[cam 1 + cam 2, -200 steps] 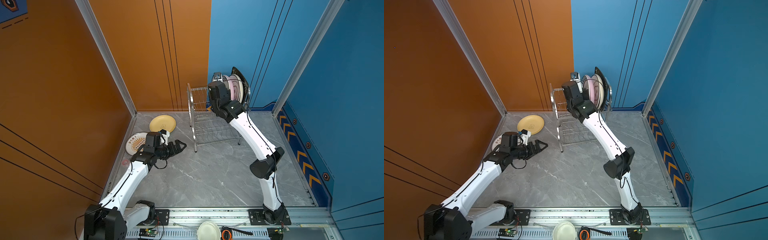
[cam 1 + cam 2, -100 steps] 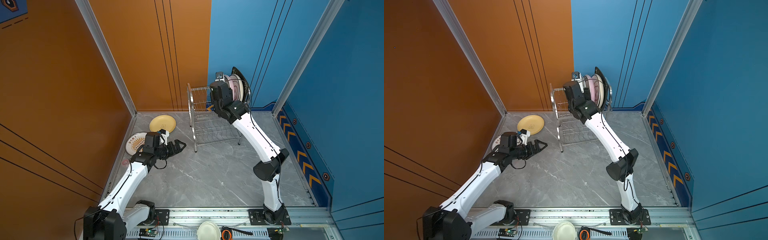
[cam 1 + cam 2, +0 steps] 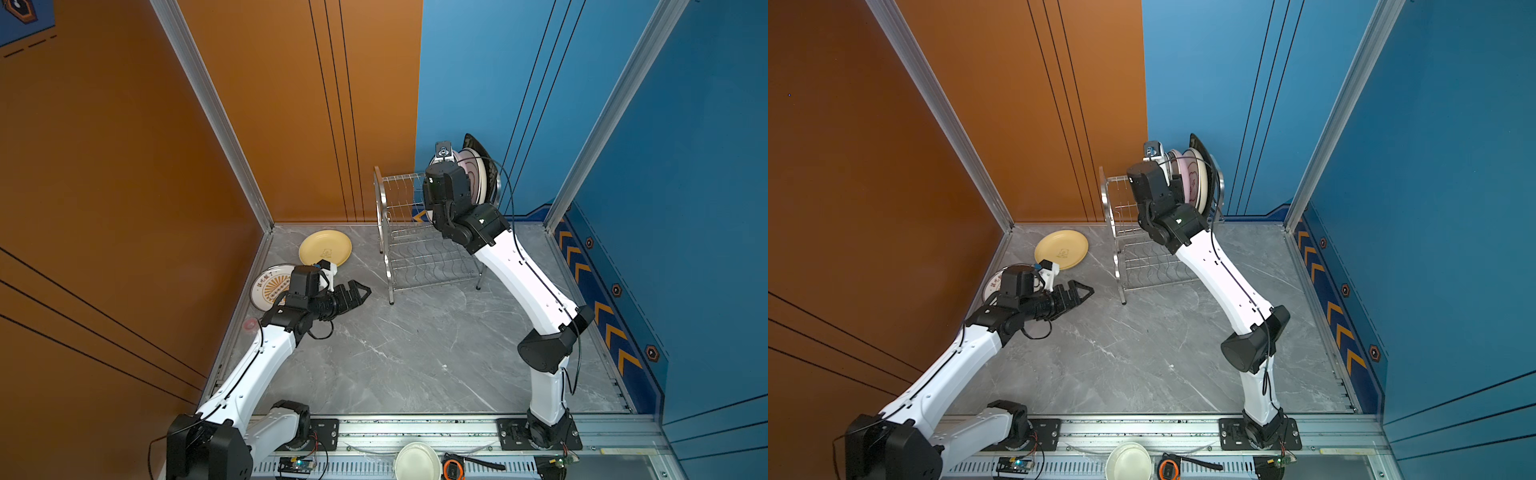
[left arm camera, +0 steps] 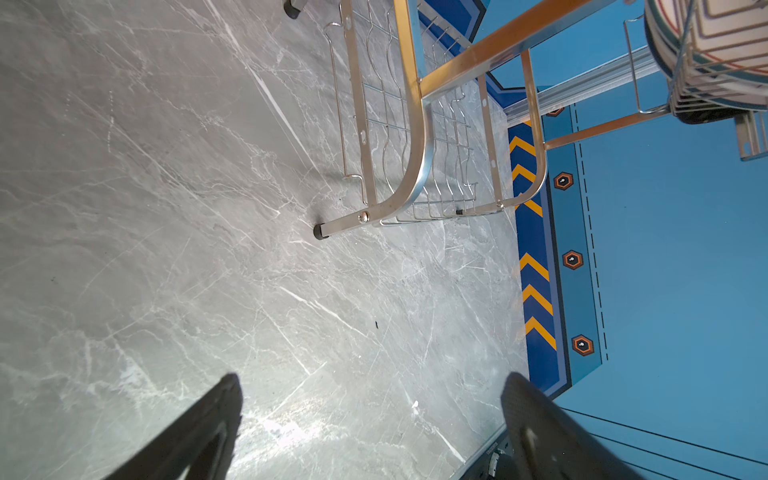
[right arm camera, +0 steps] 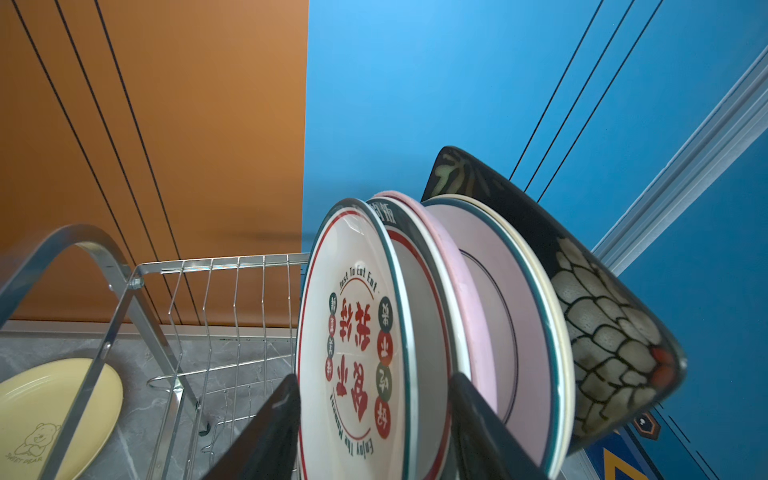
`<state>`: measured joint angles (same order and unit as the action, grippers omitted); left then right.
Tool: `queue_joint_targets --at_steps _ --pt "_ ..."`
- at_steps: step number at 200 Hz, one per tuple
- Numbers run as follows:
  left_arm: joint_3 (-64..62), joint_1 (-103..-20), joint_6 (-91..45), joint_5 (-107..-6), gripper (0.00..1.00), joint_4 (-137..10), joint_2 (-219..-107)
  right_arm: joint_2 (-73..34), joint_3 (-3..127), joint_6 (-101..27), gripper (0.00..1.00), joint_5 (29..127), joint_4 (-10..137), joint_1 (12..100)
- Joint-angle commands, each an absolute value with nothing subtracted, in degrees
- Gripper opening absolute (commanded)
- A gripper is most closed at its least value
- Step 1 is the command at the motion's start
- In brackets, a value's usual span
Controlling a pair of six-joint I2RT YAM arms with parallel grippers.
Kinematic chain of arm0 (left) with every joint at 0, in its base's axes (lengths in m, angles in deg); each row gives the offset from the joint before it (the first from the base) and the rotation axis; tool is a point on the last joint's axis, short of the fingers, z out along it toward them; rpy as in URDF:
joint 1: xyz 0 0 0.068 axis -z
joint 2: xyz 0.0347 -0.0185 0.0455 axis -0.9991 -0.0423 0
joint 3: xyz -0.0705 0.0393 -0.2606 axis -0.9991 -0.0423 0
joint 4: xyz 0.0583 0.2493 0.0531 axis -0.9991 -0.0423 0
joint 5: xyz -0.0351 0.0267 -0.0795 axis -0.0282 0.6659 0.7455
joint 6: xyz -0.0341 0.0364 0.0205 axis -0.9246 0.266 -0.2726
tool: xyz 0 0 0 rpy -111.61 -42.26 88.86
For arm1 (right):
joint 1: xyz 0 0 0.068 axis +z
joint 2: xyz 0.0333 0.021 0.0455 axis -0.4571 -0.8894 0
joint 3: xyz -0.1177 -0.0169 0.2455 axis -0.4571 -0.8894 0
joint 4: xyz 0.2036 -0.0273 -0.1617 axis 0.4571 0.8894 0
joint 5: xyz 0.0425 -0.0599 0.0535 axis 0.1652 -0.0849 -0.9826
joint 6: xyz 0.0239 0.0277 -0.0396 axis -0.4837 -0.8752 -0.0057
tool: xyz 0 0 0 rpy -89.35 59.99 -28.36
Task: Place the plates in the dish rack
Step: 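Open and withdraw the right gripper while the left gripper moves toward the sunburst plate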
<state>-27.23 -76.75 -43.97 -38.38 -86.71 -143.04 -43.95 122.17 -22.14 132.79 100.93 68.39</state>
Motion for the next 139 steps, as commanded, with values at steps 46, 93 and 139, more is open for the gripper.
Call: queue_joint_targets --at_steps 46,93,139 --pt "-27.1 -78.5 -43.2 -44.0 0.98 -90.8 -141.2 -35.9 120.2 -27.8 0.59 127.8 107.5 70.9" --pt "-27.0 -83.1 -42.1 -47.1 0.98 -94.8 -139.8 -27.6 109.2 -36.4 0.59 120.6 110.1 71.6" --pt "-28.4 -87.0 -42.7 -49.0 0.98 -95.5 -139.8 -19.0 94.9 -44.2 0.60 111.9 109.6 71.6"
